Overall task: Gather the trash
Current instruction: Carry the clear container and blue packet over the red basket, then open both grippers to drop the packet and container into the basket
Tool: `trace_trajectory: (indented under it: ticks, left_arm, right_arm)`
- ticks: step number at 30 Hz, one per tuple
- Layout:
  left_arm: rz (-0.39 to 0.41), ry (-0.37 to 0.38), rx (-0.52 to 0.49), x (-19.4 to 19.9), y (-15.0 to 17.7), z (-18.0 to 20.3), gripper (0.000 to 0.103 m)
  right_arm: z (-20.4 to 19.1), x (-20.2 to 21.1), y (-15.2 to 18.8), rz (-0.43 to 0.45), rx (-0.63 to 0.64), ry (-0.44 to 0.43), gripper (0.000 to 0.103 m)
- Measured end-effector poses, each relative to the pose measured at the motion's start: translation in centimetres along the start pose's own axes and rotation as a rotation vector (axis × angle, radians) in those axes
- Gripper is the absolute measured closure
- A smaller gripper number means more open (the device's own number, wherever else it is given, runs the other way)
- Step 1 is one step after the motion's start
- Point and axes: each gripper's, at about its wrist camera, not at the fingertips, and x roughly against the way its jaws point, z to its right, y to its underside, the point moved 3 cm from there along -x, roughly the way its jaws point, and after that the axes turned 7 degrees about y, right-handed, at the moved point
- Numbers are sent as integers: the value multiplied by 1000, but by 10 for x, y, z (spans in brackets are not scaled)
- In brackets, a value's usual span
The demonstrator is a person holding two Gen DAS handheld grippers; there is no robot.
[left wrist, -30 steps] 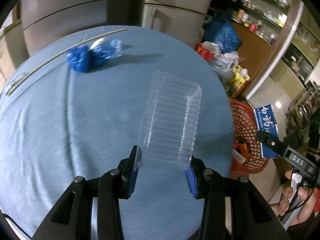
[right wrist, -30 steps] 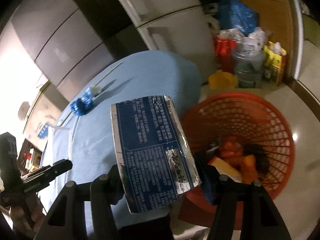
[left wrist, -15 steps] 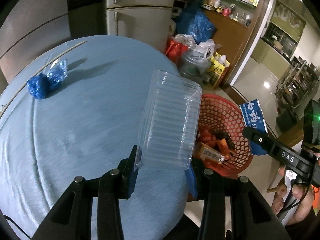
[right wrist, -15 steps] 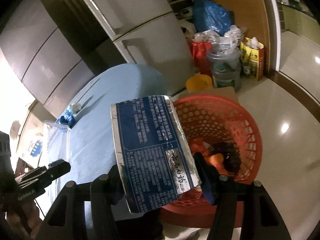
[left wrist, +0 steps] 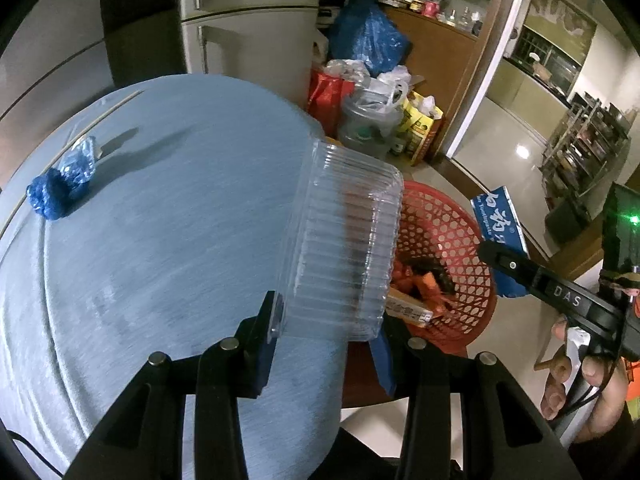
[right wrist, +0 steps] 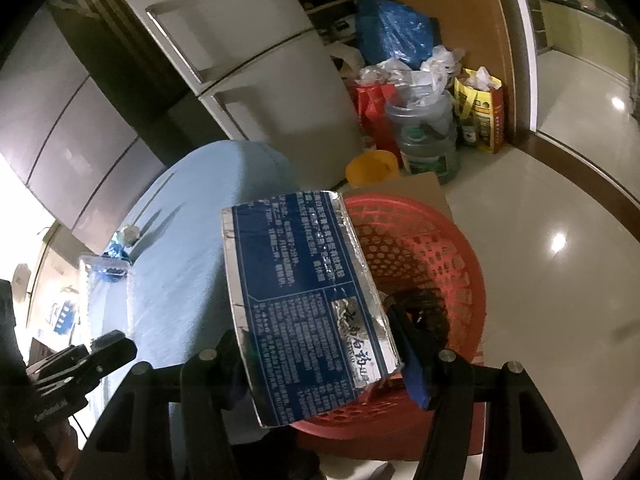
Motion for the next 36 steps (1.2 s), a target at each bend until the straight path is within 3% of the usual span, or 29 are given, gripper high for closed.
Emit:
trace_trajectory:
  ticks: [22,36]
  left_arm:
    - [-39,35,-64,-24,-17,31,60]
    - [-52,41,-72,-28,-20,37,60]
  right_arm:
    - [35,-31,-7,-59,-42,67,39]
    - [36,-51,-9,-88,-28,67,39]
